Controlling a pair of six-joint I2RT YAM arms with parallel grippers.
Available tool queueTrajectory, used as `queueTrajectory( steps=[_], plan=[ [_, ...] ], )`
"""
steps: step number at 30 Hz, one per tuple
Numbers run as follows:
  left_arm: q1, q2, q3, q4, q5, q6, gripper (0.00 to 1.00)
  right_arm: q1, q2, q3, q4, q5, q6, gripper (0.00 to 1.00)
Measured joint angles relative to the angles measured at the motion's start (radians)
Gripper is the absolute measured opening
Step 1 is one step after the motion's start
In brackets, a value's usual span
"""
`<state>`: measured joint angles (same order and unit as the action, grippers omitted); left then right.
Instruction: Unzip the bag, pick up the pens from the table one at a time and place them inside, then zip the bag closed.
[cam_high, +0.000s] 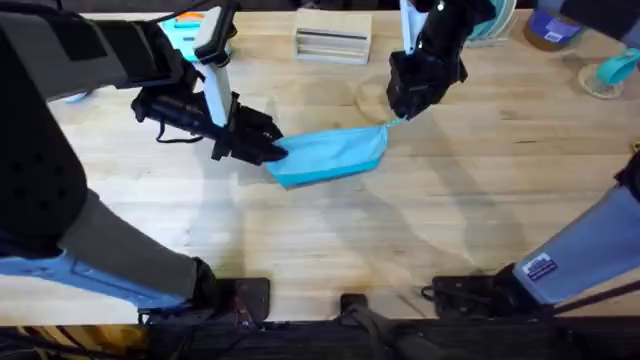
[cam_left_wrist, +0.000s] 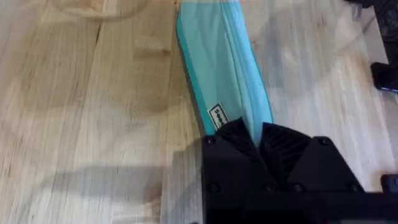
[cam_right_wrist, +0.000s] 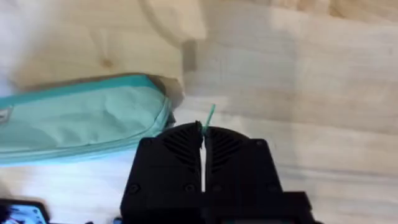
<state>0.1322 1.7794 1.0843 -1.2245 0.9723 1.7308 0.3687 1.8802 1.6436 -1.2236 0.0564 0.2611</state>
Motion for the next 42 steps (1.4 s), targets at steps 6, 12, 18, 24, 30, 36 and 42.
queueTrajectory(
  steps=[6,12,18,24,30,36,42],
  plan=[
    [0.001,0.000,0.000,0.002,-0.008,-0.007,0.043,-0.016,-0.002,-0.133,0.115,-0.025,0.023,0.034],
    [0.001,0.000,0.000,0.002,-0.016,-0.010,0.043,-0.024,-0.003,-0.296,0.212,-0.081,0.068,0.034],
    [0.001,0.000,0.000,0.002,-0.026,-0.010,0.043,-0.025,-0.012,-0.300,0.217,-0.099,0.084,0.035],
    [0.012,0.000,0.000,-0.001,-0.038,-0.010,0.043,-0.023,-0.098,-0.264,0.187,-0.087,0.087,0.142],
    [0.014,0.000,0.000,-0.001,-0.042,-0.010,0.043,-0.022,-0.251,-0.214,0.172,-0.089,0.092,0.881],
    [0.014,0.000,0.000,-0.001,-0.042,-0.010,0.043,-0.009,-0.401,-0.202,0.145,-0.103,0.089,0.997],
    [0.014,0.000,0.000,-0.001,-0.042,-0.010,0.043,0.013,-0.534,-0.201,0.145,-0.104,0.081,0.997]
  ],
)
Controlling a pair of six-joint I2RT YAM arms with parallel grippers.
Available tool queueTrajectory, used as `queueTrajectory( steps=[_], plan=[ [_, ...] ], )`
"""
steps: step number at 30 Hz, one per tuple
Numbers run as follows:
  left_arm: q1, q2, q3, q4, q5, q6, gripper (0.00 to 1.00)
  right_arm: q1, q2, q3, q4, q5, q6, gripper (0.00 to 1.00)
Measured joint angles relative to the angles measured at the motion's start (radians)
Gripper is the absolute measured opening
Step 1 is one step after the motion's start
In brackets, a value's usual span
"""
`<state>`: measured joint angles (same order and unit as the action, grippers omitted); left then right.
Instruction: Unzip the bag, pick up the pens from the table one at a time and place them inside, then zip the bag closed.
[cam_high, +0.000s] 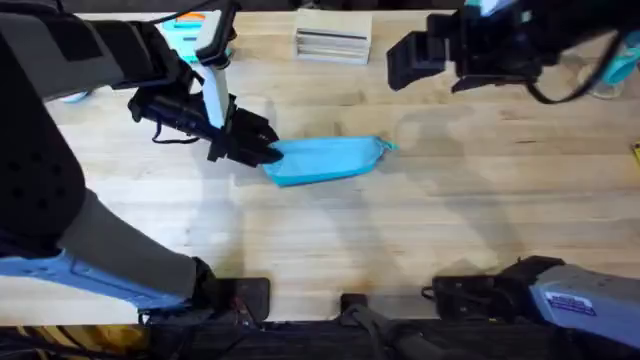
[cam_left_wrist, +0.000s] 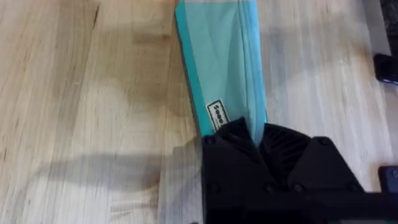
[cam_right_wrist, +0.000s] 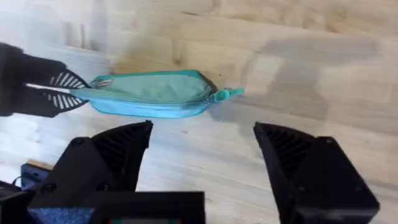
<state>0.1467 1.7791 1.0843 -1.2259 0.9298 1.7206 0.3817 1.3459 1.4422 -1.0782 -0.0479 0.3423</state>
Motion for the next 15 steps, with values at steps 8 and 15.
queueTrajectory(
  steps=[8,15],
  plan=[
    [0.003,0.000,0.000,-0.008,-0.003,0.000,0.616,0.001,-0.049,0.000,0.008,-0.002,-0.002,0.997],
    [0.003,0.000,0.000,0.001,-0.003,-0.004,0.993,0.001,-0.049,0.000,0.037,-0.002,-0.002,0.997]
  ],
)
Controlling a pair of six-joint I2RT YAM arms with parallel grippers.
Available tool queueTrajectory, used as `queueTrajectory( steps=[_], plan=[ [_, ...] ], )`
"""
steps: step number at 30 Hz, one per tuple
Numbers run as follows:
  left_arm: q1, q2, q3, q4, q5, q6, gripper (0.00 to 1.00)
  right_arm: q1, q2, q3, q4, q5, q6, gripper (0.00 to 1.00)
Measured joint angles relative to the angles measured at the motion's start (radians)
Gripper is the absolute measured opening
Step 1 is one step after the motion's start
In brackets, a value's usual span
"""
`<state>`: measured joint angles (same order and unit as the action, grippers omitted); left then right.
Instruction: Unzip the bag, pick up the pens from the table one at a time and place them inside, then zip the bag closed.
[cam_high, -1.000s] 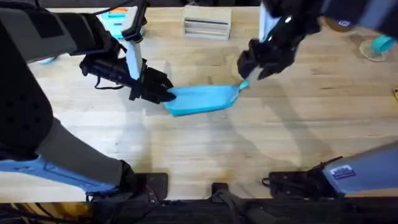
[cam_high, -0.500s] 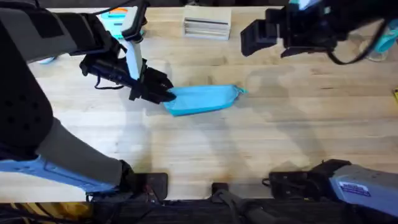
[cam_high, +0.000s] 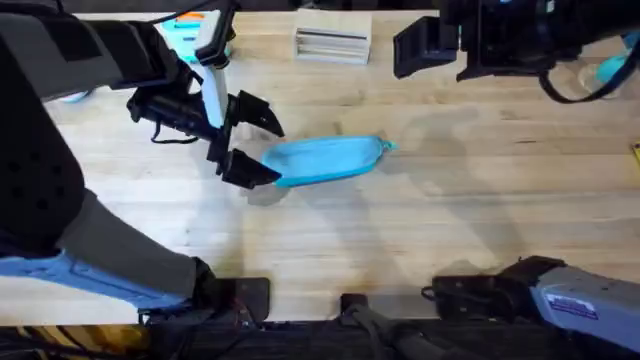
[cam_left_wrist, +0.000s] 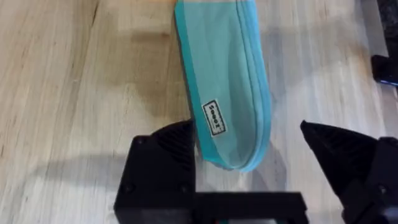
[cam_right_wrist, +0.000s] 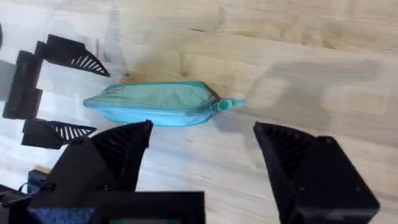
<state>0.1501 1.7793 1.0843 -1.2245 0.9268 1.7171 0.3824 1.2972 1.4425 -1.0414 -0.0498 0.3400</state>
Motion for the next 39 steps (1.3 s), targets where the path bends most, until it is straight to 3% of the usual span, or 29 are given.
queueTrajectory(
  steps=[5,9,15,19,22,27,28,32,37,39],
  plan=[
    [0.000,0.000,0.000,0.001,-0.005,0.000,0.995,0.000,0.000,0.000,0.033,0.000,-0.003,0.997],
    [0.001,-0.006,0.016,-0.069,-0.031,0.002,0.997,0.000,-0.003,0.000,0.046,0.000,-0.031,0.997],
    [0.019,-0.166,0.120,-0.189,-0.117,0.000,0.997,0.000,-0.040,0.000,0.042,0.000,-0.057,0.997],
    [0.027,-0.301,0.193,-0.254,-0.168,-0.055,0.995,0.000,-0.073,0.000,0.044,0.000,-0.061,0.997],
    [0.027,-0.390,0.242,-0.298,-0.221,-0.138,0.995,0.000,-0.093,0.000,0.046,0.000,-0.061,0.997],
    [0.027,-0.503,0.324,-0.356,-0.306,-0.300,0.995,0.000,-0.109,0.000,0.043,0.000,-0.061,0.997],
    [0.027,-0.564,0.373,-0.373,-0.355,-0.428,0.994,0.000,-0.109,0.000,0.035,0.000,-0.061,0.997],
    [0.027,-0.633,0.421,-0.377,-0.452,-0.664,0.994,0.000,-0.109,0.000,0.029,0.000,-0.062,0.997],
    [0.027,-0.678,0.450,-0.369,-0.598,-1.019,0.995,0.000,-0.109,0.000,0.029,0.000,-0.064,0.997],
    [0.027,-0.679,0.450,-0.360,-0.631,-1.119,0.995,0.000,-0.109,0.000,0.029,0.000,-0.064,0.997]
  ],
)
